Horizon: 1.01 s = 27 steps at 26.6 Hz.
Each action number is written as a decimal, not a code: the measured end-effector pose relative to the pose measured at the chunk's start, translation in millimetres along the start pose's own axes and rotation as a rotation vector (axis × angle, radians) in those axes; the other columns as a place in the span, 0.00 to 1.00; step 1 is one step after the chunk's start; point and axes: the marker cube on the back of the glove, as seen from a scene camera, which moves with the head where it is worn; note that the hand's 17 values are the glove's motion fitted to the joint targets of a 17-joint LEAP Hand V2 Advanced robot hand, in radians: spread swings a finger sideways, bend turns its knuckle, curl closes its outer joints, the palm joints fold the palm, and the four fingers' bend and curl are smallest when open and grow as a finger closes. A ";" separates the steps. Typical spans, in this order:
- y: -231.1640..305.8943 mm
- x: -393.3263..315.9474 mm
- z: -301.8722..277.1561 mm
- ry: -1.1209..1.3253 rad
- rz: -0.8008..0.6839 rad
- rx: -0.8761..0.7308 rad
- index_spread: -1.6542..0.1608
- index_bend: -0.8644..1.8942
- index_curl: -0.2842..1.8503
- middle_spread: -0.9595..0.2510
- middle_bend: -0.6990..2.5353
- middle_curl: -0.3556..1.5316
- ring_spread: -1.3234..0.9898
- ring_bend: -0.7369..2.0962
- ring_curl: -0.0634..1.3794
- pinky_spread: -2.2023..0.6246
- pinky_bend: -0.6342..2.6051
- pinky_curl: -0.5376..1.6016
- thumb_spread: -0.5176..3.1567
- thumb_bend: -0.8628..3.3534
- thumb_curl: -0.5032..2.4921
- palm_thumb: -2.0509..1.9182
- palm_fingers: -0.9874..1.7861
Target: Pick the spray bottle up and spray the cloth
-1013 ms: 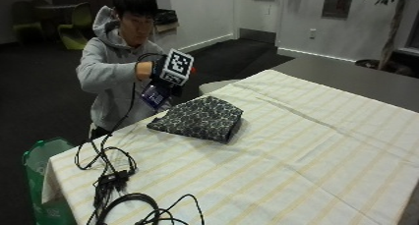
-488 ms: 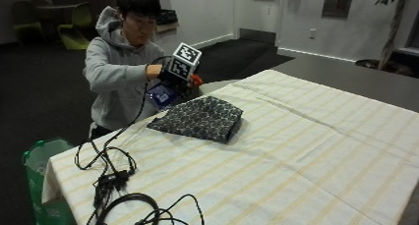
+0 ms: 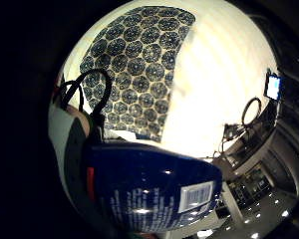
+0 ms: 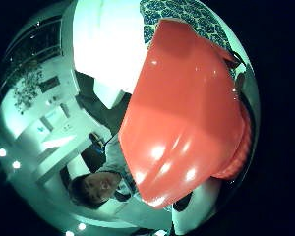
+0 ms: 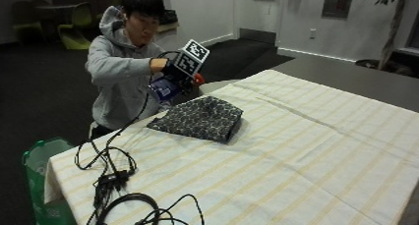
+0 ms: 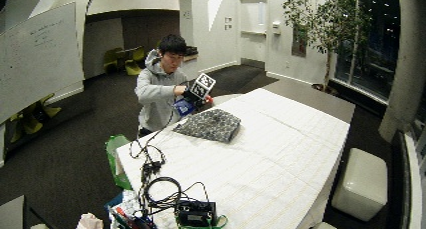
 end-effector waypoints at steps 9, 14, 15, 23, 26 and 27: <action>-12.5 -3.6 12.6 0.015 0.035 -0.088 0.83 0.50 0.39 0.74 0.40 0.46 0.51 0.47 0.37 0.72 0.31 0.45 0.12 0.20 0.39 0.79 0.77; -5.0 -7.9 1.2 0.075 0.058 -0.095 0.82 0.49 0.40 0.73 0.39 0.46 0.51 0.45 0.36 0.73 0.31 0.44 0.13 0.20 0.39 0.79 0.78; -4.0 -8.1 -0.5 0.085 0.059 -0.094 0.82 0.48 0.39 0.73 0.39 0.46 0.51 0.45 0.36 0.73 0.30 0.44 0.13 0.20 0.39 0.79 0.79; -15.9 -2.3 20.1 0.086 0.034 -0.148 0.81 0.45 0.39 0.70 0.39 0.47 0.51 0.48 0.37 0.72 0.30 0.44 0.13 0.20 0.39 0.79 0.83; -20.0 -1.5 25.0 0.100 0.025 -0.155 0.81 0.39 0.38 0.70 0.39 0.47 0.50 0.52 0.39 0.72 0.31 0.44 0.18 0.19 0.39 0.78 0.83; -20.1 -1.5 24.1 0.105 0.024 -0.156 0.81 0.38 0.37 0.70 0.39 0.47 0.50 0.52 0.39 0.72 0.31 0.44 0.19 0.20 0.39 0.78 0.83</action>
